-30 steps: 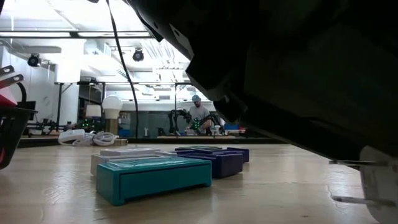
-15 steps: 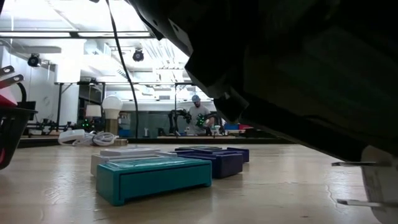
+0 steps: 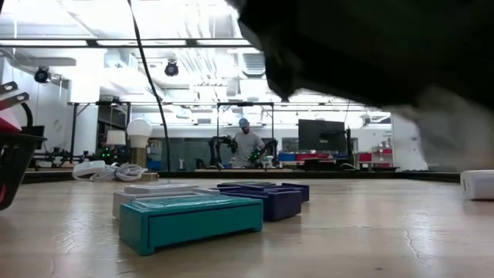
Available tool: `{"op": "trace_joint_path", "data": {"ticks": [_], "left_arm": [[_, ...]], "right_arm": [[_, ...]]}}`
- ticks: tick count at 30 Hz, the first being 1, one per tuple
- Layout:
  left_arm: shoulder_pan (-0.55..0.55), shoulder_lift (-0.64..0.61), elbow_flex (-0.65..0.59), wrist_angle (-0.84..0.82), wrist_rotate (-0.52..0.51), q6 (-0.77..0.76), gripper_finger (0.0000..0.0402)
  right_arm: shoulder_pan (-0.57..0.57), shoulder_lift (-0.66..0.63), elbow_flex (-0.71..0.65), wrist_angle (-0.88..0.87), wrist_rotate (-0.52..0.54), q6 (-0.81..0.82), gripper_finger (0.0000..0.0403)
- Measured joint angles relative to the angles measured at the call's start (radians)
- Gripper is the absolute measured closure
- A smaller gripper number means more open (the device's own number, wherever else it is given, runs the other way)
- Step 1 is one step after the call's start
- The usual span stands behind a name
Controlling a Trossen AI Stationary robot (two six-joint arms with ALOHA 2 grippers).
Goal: Pick & Place Office items
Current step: Put the green charger adapter into the black basket
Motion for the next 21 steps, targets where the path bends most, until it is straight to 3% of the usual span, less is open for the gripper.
{"op": "trace_joint_path", "data": {"ticks": [11,17,21], "left_arm": [[-0.054,-0.107,-0.006,-0.211,-0.236,-0.093,0.0273],[-0.134,-0.127,-0.008,-0.343,-0.415,-0.240,0.0273],[-0.178,-0.158,-0.008,-0.476,-0.479,-0.396,0.0273]], "right_arm": [[0.000,0.000,0.000,0.000,0.000,0.000,0.0199],[0.000,0.000,0.000,-0.002,0.000,0.000,0.0199],[0.000,0.000,0.000,0.000,0.000,0.000,0.0199]]}}
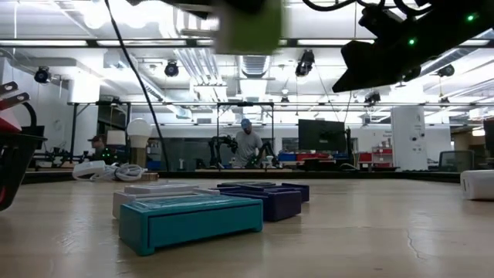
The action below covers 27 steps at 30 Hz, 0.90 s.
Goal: Pick & Place Office items
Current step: Put the green charger adapter into the black basket
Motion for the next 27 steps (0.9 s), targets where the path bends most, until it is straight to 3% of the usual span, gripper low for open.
{"op": "trace_joint_path", "data": {"ticks": [9,23,27], "left_arm": [[-0.082,-0.032,-0.001,-0.279,-0.121,-0.378,0.0273],[-0.195,-0.032,-0.001,-0.591,-0.118,-0.919,0.0273],[-0.230,-0.032,-0.001,-0.662,-0.071,-1.052,0.0273]], "right_arm": [[0.000,0.000,0.000,0.001,0.000,0.000,0.0199],[0.000,0.000,0.000,0.001,0.000,0.000,0.0199],[0.000,0.000,0.000,0.001,0.000,0.000,0.0199]]}}
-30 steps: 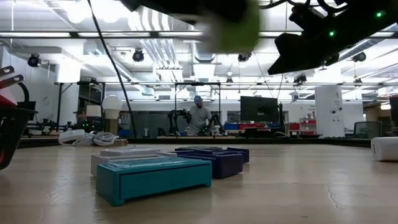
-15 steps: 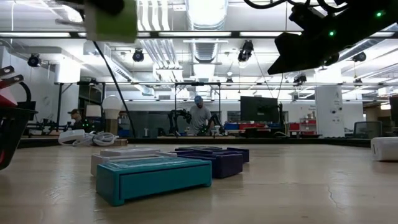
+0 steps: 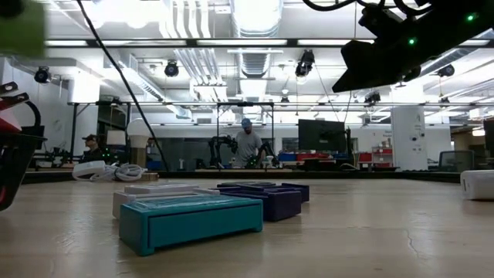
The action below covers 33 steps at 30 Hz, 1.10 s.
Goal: Pick & Place Office items
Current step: Put the green charger adapter into the black basket
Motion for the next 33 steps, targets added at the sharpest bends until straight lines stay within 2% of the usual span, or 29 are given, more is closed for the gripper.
{"op": "trace_joint_path", "data": {"ticks": [4,8,15,27,33], "left_arm": [[-0.026,0.000,0.000,-0.095,0.047,-0.146,0.0273],[-0.046,0.000,-0.005,-0.165,0.103,-0.230,0.0273],[-0.083,0.000,-0.079,-0.181,0.196,-0.358,0.0273],[-0.100,0.000,-0.143,-0.180,0.243,-0.408,0.0272],[-0.100,0.000,-0.145,-0.171,0.277,-0.415,0.0259]], "right_arm": [[0.000,0.000,0.000,0.000,0.000,0.000,0.0199],[0.000,0.000,0.000,0.000,0.000,0.000,0.0199],[0.000,0.000,0.000,0.000,0.000,0.000,0.0199],[0.000,0.000,0.000,0.000,0.000,0.000,0.0199],[0.000,0.000,0.000,0.000,0.000,0.000,0.0199]]}}
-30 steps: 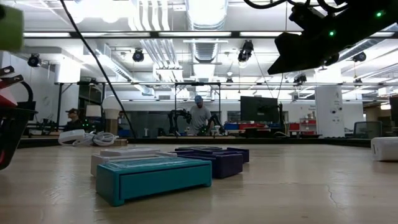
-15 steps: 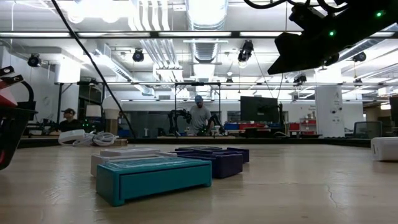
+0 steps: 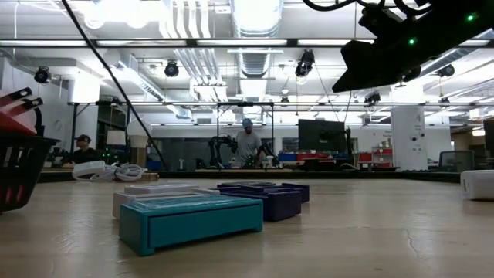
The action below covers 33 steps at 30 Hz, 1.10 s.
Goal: Pick & Place Office items
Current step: Put the green charger adapter into the black basket, then put the white charger adapter into the black basket
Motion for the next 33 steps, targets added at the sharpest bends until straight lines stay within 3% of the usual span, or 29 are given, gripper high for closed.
{"op": "trace_joint_path", "data": {"ticks": [16,23,28,33], "left_arm": [[-0.001,0.000,0.000,0.022,-0.015,0.012,0.0160],[-0.001,-0.026,0.000,0.022,-0.031,0.030,0.0145],[0.001,-0.091,0.001,0.020,-0.114,0.102,0.0145],[0.025,-0.143,0.001,0.052,-0.311,0.281,0.0145]], "right_arm": [[0.000,0.000,0.000,0.000,0.000,0.000,0.0199],[0.000,0.000,0.000,0.000,0.000,0.000,0.0199],[0.000,0.000,0.000,0.000,0.000,0.000,0.0199],[0.000,0.000,0.000,0.000,0.000,0.000,0.0199]]}}
